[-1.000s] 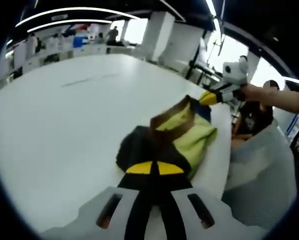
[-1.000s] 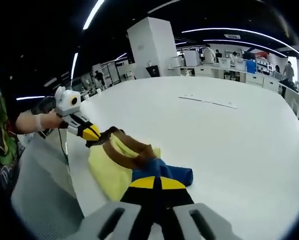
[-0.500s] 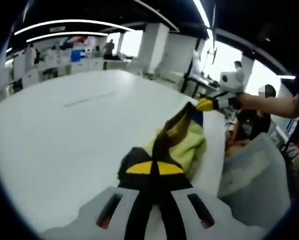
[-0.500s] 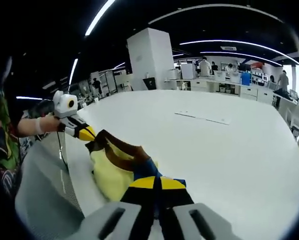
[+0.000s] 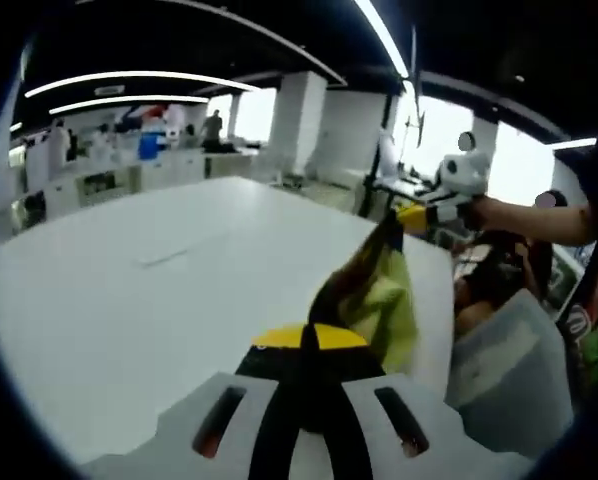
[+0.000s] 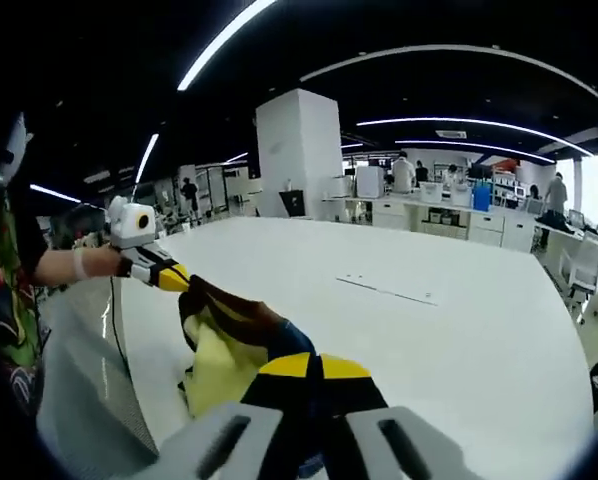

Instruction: Fold the garment on the visible template until the final outline fits inside the template.

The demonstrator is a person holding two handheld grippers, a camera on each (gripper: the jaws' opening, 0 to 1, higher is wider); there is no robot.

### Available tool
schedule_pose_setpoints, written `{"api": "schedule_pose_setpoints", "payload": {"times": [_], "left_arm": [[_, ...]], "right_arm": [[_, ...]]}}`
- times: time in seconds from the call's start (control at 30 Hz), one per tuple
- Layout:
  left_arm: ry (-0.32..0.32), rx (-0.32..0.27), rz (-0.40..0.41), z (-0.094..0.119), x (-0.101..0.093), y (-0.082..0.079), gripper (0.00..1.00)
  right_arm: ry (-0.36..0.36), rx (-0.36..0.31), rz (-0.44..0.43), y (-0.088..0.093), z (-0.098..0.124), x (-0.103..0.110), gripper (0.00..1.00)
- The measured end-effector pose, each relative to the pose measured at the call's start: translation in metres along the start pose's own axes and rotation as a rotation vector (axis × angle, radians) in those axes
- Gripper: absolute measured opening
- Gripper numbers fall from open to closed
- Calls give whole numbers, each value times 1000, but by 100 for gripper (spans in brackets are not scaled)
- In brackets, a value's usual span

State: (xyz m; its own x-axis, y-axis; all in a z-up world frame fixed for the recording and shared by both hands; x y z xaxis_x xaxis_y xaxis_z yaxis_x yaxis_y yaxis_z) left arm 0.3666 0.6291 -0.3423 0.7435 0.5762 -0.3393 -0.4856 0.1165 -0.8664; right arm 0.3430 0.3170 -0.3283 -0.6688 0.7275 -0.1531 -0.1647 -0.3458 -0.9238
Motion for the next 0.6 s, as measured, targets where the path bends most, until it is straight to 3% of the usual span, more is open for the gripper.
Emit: {"api": "schedule_pose_setpoints", "payload": {"times": [0.6], "left_arm": [[-15, -175, -95, 20, 6, -85, 0]], "right_arm": [[63, -171, 159, -97, -1, -35, 0]]}}
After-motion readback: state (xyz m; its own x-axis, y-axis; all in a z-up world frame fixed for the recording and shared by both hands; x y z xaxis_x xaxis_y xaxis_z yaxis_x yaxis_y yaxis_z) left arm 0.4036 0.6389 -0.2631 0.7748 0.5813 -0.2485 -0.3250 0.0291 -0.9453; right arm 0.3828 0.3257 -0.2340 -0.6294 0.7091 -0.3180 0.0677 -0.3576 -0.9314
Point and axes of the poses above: the point that each gripper's makers call its tool centre point, and the gripper's own axes: z roughly backward along the fingers, x roughly to its left, y roughly out of its underside, the point moved 7 cm from there along z, roughly backward along the fingers, and after that the axes turned 13 degrees about z, right-handed, at the moved point
